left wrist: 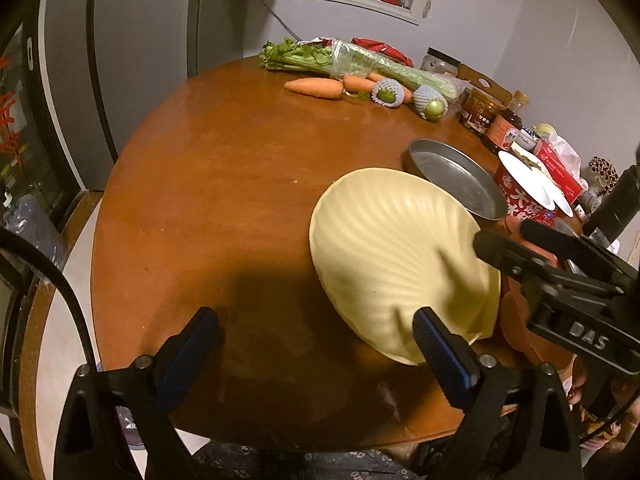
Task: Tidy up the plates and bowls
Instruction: 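Grasp the yellow shell-shaped bowl rim with the left gripper and lift it, then carry the yellow bowl aside and lower it onto the table, open left gripper, then grasp the pink animal-shaped plate rim with the left gripper and lift it, then carry the pink plate with the left gripper over the yellow bowl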
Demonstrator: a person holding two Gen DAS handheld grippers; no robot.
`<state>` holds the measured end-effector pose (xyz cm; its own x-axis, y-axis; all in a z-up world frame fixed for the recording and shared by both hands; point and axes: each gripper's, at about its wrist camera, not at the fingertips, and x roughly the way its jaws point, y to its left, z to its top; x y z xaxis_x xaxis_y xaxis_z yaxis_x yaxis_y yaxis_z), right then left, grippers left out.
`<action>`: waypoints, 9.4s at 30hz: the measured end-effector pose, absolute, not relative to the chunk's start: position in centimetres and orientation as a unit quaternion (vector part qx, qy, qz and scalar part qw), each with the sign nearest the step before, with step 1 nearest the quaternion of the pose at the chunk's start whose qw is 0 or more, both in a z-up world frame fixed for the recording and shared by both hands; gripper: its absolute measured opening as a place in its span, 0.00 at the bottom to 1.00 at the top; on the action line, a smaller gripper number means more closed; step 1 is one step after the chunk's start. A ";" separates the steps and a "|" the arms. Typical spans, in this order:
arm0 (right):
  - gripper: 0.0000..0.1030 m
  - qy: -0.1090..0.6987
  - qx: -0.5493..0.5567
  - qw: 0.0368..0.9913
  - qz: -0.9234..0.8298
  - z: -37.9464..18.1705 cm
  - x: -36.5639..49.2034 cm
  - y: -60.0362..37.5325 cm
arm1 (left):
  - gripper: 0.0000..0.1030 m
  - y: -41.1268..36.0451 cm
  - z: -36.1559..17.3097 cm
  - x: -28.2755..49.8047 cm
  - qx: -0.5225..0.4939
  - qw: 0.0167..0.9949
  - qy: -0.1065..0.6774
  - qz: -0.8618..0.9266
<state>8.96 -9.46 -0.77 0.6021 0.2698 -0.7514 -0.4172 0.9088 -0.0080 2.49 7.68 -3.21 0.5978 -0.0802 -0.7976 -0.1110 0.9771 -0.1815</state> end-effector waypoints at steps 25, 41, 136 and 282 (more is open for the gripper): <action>0.42 0.433 -0.092 0.871 0.215 -2.7 10.8 -7.3 | 0.49 6.3 -3.3 3.7 -0.124 0.888 0.441 -0.032; 0.42 0.431 -0.052 0.865 0.251 -1.8 11.7 -2.8 | 0.49 12.8 -2.2 6.6 -0.147 0.893 0.424 0.023; 0.52 0.388 0.052 0.918 0.066 1.7 0.4 -23.0 | 0.68 -3.0 1.6 2.4 0.020 0.912 0.400 -0.085; 0.47 0.407 -0.066 0.878 0.243 -2.7 12.8 -0.6 | 0.36 13.3 -1.8 8.7 -0.047 0.909 0.410 0.062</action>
<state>12.76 -0.61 -2.72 0.5498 0.3740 -0.7468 -0.4809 0.8728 0.0830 8.71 13.30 -1.85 0.6564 0.0748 -0.7507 -0.1522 0.9877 -0.0346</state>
